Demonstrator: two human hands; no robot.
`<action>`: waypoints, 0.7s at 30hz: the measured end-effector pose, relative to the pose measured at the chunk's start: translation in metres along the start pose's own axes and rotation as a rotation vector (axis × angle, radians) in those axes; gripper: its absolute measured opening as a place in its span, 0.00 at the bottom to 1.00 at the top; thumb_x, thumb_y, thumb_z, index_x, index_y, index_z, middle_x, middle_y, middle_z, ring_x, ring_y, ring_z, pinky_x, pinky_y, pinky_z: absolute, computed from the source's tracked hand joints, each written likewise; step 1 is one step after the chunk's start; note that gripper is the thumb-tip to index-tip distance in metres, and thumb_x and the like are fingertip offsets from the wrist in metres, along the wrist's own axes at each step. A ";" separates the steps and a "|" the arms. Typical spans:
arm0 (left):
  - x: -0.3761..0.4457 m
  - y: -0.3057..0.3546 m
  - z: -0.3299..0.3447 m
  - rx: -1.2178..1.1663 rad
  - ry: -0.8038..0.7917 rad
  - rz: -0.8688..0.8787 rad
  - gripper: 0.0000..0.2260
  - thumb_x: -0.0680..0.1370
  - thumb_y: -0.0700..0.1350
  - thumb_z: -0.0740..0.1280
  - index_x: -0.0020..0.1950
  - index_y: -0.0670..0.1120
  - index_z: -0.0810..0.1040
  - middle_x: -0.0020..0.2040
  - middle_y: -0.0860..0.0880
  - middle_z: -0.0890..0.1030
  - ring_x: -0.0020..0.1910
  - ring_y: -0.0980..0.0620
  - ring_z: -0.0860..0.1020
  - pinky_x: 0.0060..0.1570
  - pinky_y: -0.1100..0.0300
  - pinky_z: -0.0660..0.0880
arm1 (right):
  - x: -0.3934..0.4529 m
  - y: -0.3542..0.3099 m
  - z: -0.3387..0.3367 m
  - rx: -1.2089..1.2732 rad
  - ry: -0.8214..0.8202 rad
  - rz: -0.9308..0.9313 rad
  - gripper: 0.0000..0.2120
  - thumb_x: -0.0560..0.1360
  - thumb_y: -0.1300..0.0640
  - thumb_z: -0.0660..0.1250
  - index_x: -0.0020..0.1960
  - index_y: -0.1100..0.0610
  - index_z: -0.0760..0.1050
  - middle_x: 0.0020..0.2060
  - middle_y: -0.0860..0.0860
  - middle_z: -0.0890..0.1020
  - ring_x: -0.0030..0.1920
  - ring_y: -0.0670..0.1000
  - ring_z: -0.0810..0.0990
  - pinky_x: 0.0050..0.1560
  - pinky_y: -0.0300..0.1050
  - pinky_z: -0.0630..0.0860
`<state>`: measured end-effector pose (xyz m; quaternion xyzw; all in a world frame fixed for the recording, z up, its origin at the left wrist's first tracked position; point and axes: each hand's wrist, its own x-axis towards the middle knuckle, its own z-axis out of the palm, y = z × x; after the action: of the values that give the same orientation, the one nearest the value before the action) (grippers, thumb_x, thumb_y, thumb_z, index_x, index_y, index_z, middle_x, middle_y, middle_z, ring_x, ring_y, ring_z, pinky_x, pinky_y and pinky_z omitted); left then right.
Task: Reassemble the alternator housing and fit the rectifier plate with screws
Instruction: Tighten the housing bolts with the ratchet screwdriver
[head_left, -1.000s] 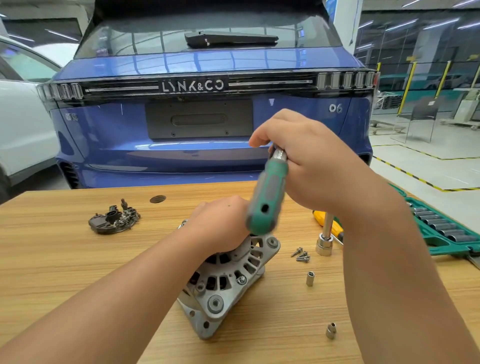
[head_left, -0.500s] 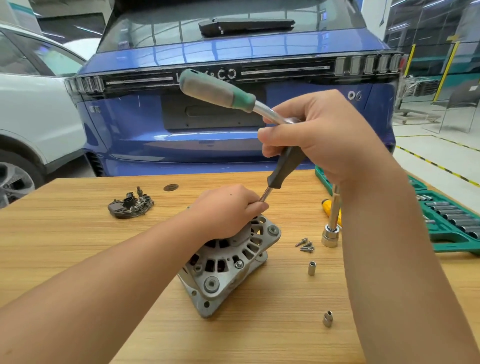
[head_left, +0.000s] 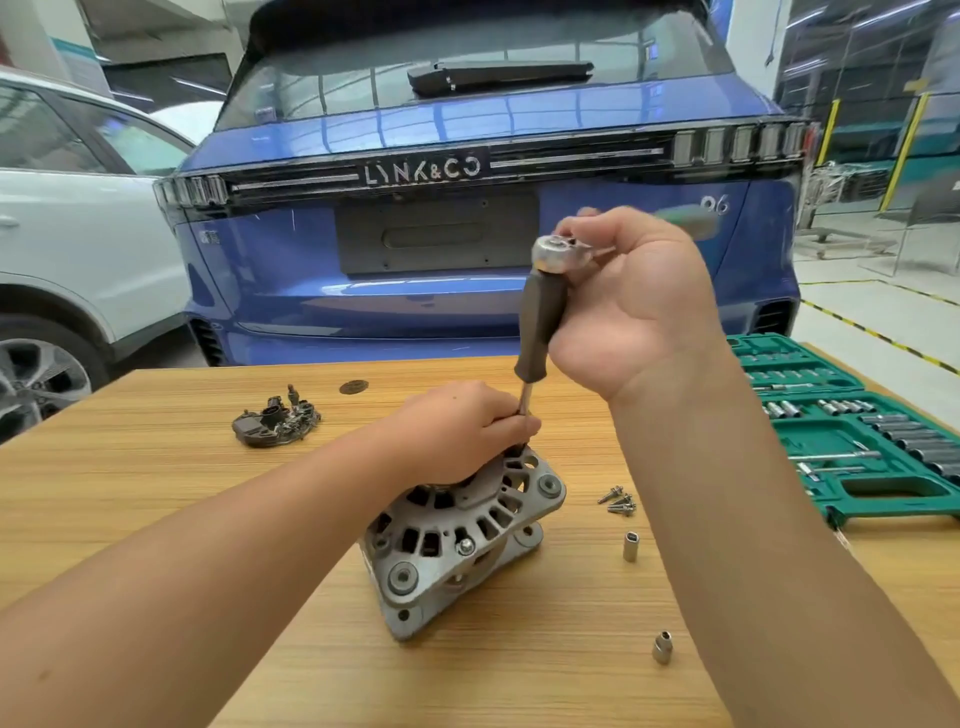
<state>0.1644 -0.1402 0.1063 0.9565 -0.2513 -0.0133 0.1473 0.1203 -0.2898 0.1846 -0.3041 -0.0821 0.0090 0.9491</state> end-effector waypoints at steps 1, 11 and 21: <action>-0.001 0.000 0.000 -0.019 -0.004 0.011 0.17 0.84 0.61 0.58 0.45 0.55 0.80 0.40 0.53 0.80 0.41 0.52 0.78 0.47 0.49 0.77 | 0.000 0.000 -0.001 0.017 0.027 -0.041 0.09 0.77 0.67 0.59 0.40 0.56 0.69 0.31 0.48 0.74 0.25 0.47 0.72 0.34 0.41 0.69; -0.002 0.001 0.001 -0.025 0.001 0.039 0.17 0.85 0.58 0.59 0.41 0.51 0.76 0.37 0.51 0.78 0.37 0.52 0.76 0.41 0.52 0.73 | 0.010 0.020 -0.029 -1.426 -0.312 -1.333 0.14 0.73 0.76 0.65 0.54 0.67 0.82 0.52 0.61 0.82 0.53 0.63 0.80 0.54 0.52 0.76; 0.017 0.001 0.000 0.056 0.017 -0.024 0.20 0.85 0.57 0.59 0.36 0.50 0.71 0.34 0.51 0.74 0.34 0.51 0.71 0.34 0.55 0.66 | -0.009 -0.021 -0.022 -1.887 -0.257 -0.639 0.27 0.75 0.52 0.50 0.70 0.50 0.73 0.61 0.50 0.75 0.63 0.54 0.70 0.61 0.52 0.69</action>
<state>0.1786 -0.1495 0.1076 0.9633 -0.2387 0.0003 0.1225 0.1139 -0.3202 0.1780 -0.8925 -0.2352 -0.2821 0.2617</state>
